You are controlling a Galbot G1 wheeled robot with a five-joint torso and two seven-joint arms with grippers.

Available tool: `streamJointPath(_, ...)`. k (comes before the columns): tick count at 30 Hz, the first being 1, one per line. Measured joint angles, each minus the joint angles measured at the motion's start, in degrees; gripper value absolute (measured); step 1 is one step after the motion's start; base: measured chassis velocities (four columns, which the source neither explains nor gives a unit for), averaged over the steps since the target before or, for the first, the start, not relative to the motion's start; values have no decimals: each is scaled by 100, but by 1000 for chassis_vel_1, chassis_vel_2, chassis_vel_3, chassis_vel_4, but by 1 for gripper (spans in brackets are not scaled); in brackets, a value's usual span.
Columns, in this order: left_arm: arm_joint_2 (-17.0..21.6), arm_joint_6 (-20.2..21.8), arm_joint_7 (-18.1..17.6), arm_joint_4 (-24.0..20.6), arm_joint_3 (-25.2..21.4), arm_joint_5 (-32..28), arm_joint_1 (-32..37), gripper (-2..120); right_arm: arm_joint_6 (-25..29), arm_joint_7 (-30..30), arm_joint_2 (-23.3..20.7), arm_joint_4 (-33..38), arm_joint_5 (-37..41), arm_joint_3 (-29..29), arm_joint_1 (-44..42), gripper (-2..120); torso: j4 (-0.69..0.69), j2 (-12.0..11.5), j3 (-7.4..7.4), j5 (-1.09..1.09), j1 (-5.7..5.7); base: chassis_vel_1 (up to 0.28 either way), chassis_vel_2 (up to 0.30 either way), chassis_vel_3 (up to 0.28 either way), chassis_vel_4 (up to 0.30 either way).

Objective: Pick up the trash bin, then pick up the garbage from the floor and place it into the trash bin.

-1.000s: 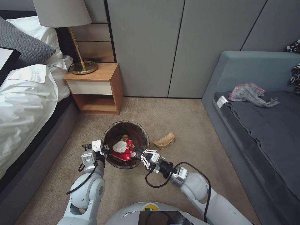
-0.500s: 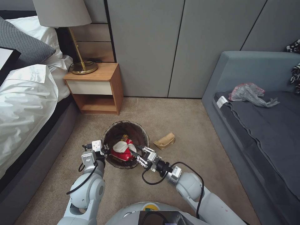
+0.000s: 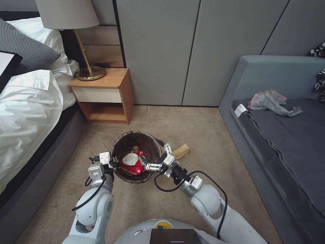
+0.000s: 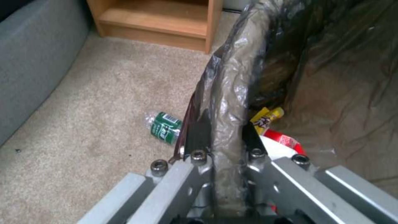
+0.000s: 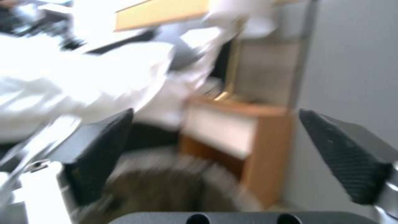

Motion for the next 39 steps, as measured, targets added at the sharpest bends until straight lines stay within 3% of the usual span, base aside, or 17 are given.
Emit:
streamJointPath(7, -1, 0, 0, 0, 0, 0, 0, 0, -84, 1067, 475, 707, -342, 858, -821, 100, -1, 0, 0, 0, 0, 0, 0, 0, 0)
streamJointPath(9, -1, 0, 0, 0, 0, 0, 0, 0, 181, 1255, 703, 579, -506, 1326, -1355, 100, -2, 0, 0, 0, 0, 0, 0, 0, 0)
streamJointPath(13, -1, 0, 0, 0, 0, 0, 0, 0, 396, 1314, 848, 383, -591, 1568, -1627, 100, 0, 0, 0, 0, 0, 0, 0, 0, 0)
streamJointPath(17, -1, 0, 0, 0, 0, 0, 0, 0, 957, 1441, 1230, -264, -691, 1988, -2052, 100, 1, 0, 0, 0, 0, 0, 0, 0, 0)
streamJointPath(22, -1, 0, 0, 0, 0, 0, 0, 0, 1192, 1448, 1443, -696, -713, 2056, -2121, 100, 0, 0, 0, 0, 0, 0, 0, 0, 0)
streamJointPath(39, -1, 0, 0, 0, 0, 0, 0, 0, 1254, 1427, 1486, -962, -737, 2104, -1829, 97, -1, 0, 0, 0, 0, 0, 0, 0, 0)
